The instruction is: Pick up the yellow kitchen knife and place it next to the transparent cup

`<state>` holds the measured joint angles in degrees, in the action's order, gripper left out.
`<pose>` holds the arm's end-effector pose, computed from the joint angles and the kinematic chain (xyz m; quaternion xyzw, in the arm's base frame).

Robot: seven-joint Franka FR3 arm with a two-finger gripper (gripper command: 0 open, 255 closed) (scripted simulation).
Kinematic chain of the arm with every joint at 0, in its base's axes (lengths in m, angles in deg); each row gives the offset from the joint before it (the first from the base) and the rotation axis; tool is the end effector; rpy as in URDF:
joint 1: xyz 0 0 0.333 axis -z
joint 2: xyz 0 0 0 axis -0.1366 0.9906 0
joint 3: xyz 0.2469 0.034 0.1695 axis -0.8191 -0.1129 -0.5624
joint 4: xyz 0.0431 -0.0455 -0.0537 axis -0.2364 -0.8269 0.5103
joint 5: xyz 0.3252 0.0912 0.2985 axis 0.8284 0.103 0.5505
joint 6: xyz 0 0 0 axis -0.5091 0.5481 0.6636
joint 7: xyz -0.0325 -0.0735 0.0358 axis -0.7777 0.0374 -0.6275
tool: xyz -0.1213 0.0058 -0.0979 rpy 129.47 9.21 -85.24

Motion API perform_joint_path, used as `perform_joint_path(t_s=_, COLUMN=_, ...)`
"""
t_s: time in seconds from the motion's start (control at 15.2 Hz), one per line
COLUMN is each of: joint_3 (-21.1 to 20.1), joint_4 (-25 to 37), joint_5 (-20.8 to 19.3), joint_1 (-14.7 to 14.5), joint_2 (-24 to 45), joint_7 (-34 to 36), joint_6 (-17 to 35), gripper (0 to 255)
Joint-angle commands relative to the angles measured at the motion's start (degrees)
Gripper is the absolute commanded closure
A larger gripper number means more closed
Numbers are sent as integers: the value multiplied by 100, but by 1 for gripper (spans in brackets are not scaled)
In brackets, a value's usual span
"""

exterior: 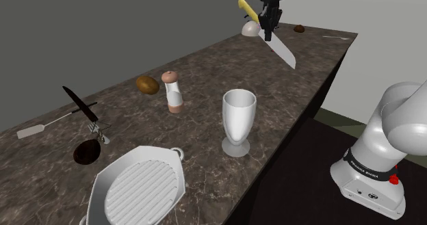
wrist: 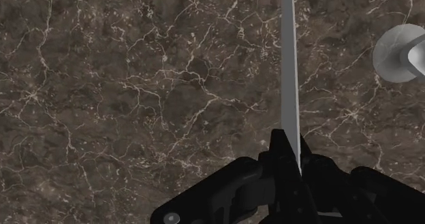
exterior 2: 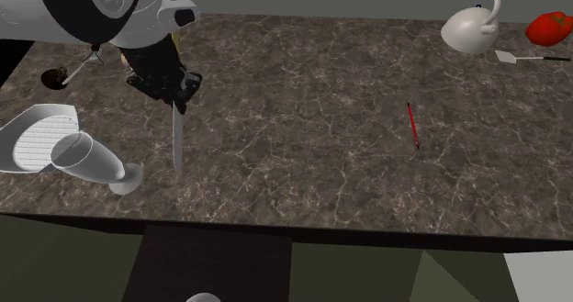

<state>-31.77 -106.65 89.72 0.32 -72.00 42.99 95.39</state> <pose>0.5126 0.0062 0.5516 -0.9985 -0.0170 0.0507 0.0154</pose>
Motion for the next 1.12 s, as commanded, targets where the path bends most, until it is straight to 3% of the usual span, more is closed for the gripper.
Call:
perform_joint_path(t_s=0.0, joint_3=-189, joint_4=-29, joint_5=79, joint_1=-111, joint_2=-33, joint_7=301, joint_6=0, gripper=255)
perform_joint_path(t_s=0.46, joint_3=-795, joint_4=118, joint_5=338, joint_1=-478, joint_2=132, joint_7=1247, joint_6=56, gripper=255)
perform_joint_path(t_s=1.06, joint_3=-803, joint_4=-682, joint_5=344, joint_1=-480, joint_2=29, joint_7=1213, joint_6=753, gripper=255)
